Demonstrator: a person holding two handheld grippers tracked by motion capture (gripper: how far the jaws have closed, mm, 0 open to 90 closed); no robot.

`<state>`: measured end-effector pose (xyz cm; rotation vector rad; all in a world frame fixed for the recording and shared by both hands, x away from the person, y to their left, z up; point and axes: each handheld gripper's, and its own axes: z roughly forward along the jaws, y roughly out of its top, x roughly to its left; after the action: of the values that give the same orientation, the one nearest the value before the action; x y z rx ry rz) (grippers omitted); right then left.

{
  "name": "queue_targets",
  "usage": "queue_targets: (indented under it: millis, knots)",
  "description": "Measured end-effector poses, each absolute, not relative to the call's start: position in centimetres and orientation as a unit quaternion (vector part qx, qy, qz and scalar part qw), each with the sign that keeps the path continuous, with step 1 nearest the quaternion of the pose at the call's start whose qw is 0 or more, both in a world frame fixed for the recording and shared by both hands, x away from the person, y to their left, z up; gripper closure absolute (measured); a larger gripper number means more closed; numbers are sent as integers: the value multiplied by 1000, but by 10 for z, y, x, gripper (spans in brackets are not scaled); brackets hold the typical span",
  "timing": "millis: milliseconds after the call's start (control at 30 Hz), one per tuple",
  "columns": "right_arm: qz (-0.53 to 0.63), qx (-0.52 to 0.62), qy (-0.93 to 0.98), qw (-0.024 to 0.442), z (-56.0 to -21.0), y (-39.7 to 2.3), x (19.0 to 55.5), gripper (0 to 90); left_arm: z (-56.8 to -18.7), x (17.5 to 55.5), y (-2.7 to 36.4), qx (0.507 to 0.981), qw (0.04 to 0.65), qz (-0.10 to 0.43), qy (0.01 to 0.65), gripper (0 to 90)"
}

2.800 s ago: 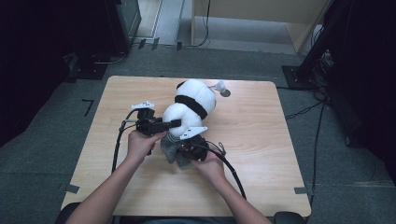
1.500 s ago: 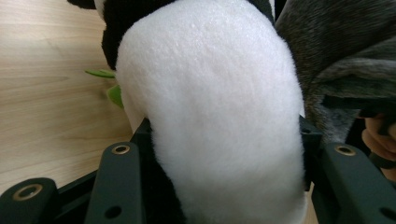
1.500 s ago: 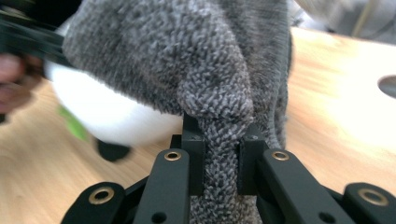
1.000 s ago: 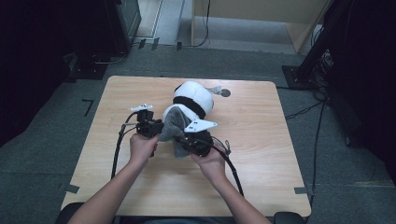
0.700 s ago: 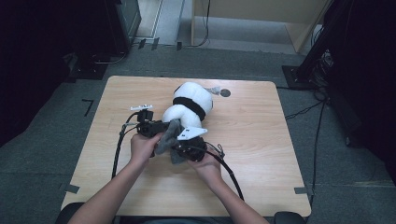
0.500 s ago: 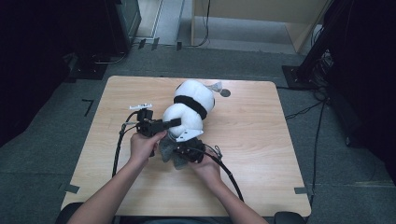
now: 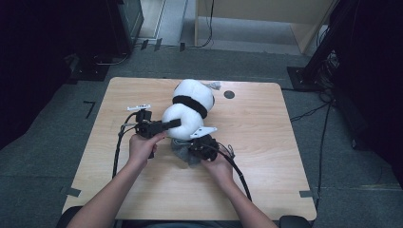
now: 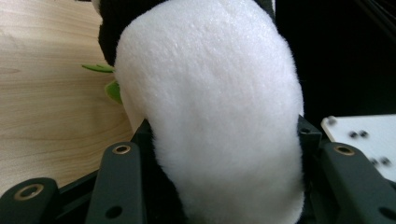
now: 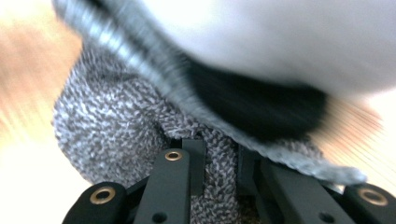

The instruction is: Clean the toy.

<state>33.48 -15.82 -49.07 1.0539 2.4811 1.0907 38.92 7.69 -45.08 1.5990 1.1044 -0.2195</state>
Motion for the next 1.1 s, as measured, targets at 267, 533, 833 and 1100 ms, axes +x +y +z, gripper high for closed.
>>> queue_targets:
  millis: [267, 533, 833, 1100]
  knots:
    - [366, 400, 831, 126, -487, -185, 346, 797, -449, 393, 87, 678, 562, -99, 464, 467]
    - [368, 433, 812, 134, -479, -211, 353, 796, -447, 396, 102, 674, 568, -82, 466, 465]
    - [384, 471, 783, 134, -467, -242, 360, 790, -449, 407, 131, 661, 561, -46, 496, 466]
    - [381, 487, 774, 139, -466, -259, 367, 780, -451, 415, 155, 679, 538, -2, 500, 463]
